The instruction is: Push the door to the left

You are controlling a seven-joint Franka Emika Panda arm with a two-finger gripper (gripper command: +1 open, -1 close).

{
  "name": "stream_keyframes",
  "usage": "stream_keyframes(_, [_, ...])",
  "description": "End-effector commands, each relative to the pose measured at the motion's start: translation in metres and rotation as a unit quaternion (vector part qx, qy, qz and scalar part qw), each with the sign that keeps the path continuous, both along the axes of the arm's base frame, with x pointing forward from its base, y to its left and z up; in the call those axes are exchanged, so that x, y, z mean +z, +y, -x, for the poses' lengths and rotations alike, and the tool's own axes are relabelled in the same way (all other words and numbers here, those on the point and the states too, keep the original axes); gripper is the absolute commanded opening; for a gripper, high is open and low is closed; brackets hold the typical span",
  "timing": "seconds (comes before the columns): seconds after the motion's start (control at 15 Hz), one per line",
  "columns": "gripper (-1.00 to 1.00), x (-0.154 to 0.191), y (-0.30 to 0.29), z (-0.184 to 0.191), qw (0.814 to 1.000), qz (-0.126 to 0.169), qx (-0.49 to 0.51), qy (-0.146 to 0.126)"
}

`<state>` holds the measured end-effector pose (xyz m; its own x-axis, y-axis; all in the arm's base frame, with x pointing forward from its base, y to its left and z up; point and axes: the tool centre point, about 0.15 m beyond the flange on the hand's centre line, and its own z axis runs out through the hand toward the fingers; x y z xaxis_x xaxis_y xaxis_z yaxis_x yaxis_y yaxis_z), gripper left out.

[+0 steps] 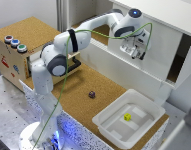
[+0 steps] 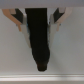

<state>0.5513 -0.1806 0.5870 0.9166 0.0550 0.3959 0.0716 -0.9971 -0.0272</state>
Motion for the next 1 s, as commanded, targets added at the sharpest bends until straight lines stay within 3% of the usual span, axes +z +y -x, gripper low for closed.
stream_keyframes(0.0, [-1.00,-0.008,0.100,0.006,0.995,0.073,-0.050,-0.040])
stream_keyframes(0.93, [-1.00,-0.009,0.284,-0.043,0.997,0.052,0.045,-0.043])
